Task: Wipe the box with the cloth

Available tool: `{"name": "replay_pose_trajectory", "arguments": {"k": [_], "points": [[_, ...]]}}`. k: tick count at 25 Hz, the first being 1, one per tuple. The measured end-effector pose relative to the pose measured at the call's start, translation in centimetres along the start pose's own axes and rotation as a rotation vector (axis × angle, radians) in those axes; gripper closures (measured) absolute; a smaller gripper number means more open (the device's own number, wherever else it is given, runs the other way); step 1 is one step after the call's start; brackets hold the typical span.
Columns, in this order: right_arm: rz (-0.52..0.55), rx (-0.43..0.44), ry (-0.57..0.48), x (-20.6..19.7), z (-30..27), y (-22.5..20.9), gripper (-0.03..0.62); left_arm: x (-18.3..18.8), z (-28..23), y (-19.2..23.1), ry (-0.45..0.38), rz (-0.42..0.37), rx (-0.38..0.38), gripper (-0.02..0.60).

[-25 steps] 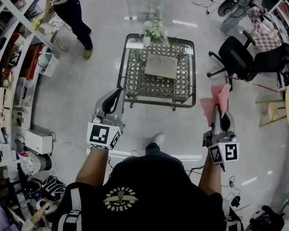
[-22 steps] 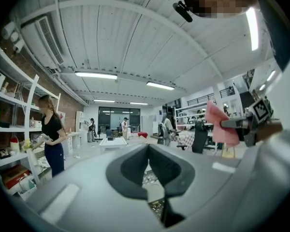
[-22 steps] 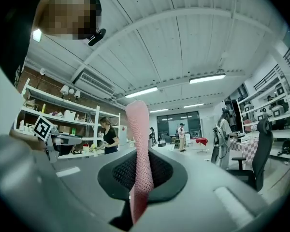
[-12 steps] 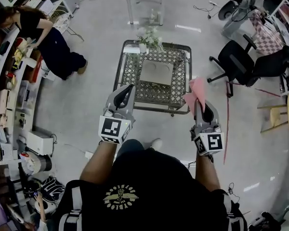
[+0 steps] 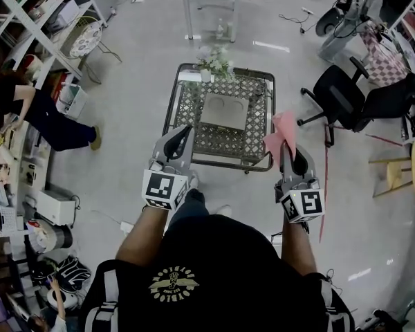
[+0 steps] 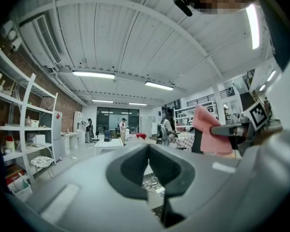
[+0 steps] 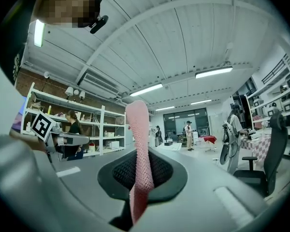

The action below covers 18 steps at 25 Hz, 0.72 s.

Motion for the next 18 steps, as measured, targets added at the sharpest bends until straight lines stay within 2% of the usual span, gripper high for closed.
{"name": "replay_pose_trajectory", "arguments": {"k": [8,18], "points": [[-0.040,-0.011,0.026,-1.4,-2.8,-0.5,0.577,-1.5,-2.7,1.2,0.033,0.006,-0.059,0.581],[-0.084,-0.022,0.072,-2.8,-10.7,-1.5,0.577,-1.8,-9.7,6.8,0.050,0.013,-0.084,0.581]]}}
Point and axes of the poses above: the fingertips, and each gripper's own axes: z backward along the fingers, y to its left, x out of its top, the point moved 4 cm from there along z, backward along the fingers, and after that the axes turned 10 degrees about x, right-handed, at the moved point
